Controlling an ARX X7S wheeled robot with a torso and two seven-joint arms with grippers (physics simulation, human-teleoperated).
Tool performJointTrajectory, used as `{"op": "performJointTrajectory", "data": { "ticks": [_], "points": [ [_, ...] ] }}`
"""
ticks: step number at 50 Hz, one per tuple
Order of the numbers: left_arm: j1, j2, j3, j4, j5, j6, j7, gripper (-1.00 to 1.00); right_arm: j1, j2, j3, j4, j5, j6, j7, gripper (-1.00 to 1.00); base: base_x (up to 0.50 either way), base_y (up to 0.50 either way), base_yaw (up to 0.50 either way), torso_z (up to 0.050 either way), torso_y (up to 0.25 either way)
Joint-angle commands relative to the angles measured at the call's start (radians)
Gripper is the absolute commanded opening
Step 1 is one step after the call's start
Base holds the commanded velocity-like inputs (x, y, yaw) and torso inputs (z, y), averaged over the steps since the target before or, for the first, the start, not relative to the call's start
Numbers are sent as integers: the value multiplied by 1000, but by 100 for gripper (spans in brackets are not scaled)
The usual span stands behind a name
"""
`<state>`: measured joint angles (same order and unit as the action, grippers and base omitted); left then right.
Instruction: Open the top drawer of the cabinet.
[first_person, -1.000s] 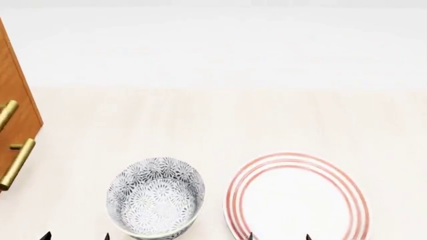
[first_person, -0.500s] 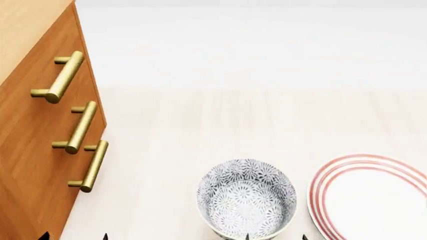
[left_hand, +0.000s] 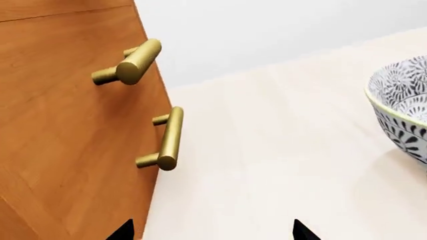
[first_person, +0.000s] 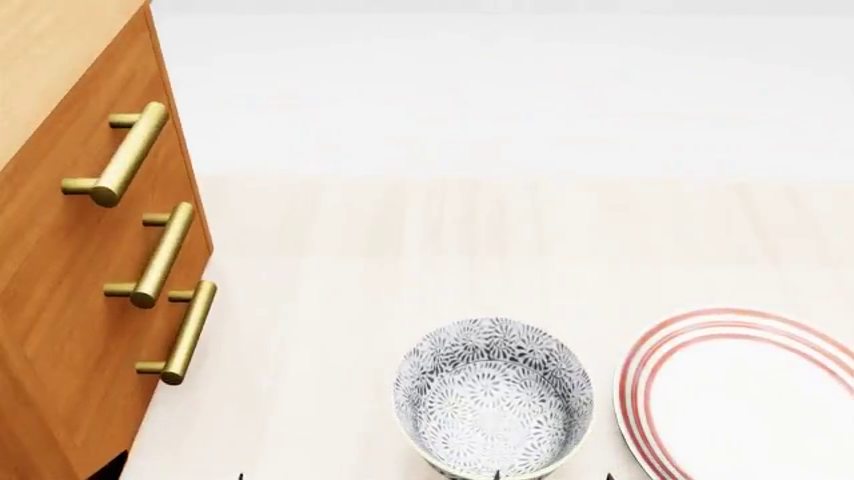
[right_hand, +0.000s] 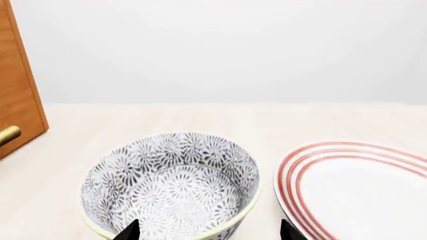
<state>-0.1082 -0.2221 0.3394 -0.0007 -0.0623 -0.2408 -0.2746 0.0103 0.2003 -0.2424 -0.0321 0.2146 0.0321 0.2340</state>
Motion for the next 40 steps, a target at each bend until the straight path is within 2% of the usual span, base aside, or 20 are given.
{"op": "performJointTrajectory", "data": {
  "ticks": [1, 17, 26, 40],
  "points": [
    [-113, -4, 75, 6, 174, -186, -23, 100, 2, -15, 17, 13, -7, -6, -18, 100, 0, 0, 0, 0, 15],
    [-375, 11, 222, -36, 377, -433, -7, 100, 4, -10, 13, 18, 13, -7, -18, 100, 0, 0, 0, 0, 0],
    [-448, -20, 356, -97, 489, -446, 9, 100, 6, -8, 11, 20, 21, -7, -14, 100, 0, 0, 0, 0, 0],
    [-506, -66, 463, -106, 579, -466, 62, 100, 10, -4, 7, 22, 29, -6, -7, 100, 0, 0, 0, 0, 0]
  ]
}}
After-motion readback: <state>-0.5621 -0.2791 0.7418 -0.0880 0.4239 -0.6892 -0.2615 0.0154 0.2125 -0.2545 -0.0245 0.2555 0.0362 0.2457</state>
